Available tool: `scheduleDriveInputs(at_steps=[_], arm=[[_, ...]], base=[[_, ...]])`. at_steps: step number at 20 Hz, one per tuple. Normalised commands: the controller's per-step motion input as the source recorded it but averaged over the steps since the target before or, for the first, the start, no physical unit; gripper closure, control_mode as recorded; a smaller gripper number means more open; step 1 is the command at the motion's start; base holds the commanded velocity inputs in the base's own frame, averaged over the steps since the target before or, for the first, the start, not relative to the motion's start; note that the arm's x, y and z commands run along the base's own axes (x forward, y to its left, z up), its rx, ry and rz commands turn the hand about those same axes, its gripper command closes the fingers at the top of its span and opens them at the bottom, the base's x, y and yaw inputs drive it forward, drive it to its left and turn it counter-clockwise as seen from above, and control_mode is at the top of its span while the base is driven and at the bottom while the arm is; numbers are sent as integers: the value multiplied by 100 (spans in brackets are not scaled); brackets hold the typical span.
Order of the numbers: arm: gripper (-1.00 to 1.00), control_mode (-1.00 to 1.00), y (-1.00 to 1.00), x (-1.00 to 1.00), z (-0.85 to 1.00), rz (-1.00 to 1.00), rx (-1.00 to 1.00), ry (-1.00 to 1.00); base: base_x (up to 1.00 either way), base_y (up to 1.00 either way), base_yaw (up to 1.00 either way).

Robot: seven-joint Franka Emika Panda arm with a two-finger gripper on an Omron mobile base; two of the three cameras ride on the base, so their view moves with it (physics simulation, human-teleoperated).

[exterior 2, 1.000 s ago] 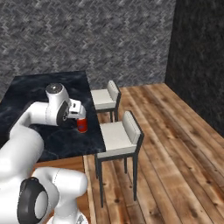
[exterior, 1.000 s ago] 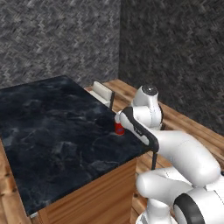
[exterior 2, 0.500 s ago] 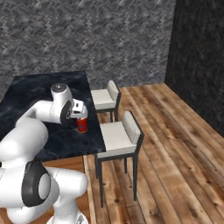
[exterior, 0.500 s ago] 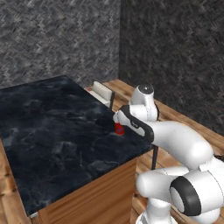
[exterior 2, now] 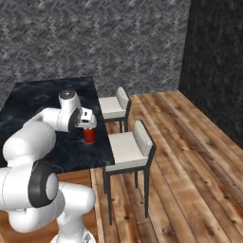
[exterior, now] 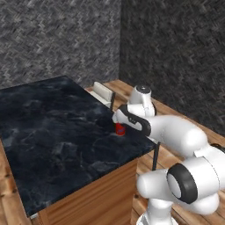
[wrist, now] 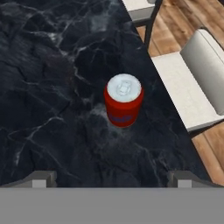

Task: Four empty soda cans are scattered around the kitchen. Gather all the cans and cluster them next to the stove for recycling.

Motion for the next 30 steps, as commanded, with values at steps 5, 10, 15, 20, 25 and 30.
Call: scheduleDriveInputs(at_steps=[5,10,15,20,25,30], arm=[[-100,-100,3,17,-10,0,0,0],[-100,-100,3,17,-11,0,0,1],[-100,-100,1,17,-10,0,0,0],[-100,-100,0,16,-9,0,0,0],[-100,-100,0,17,-6,0,0,0],[-100,-100,0,17,-6,0,0,0]], base=[[0,0,0],[0,0,0],[0,0,0],[0,0,0],[0,0,0],[0,0,0]])
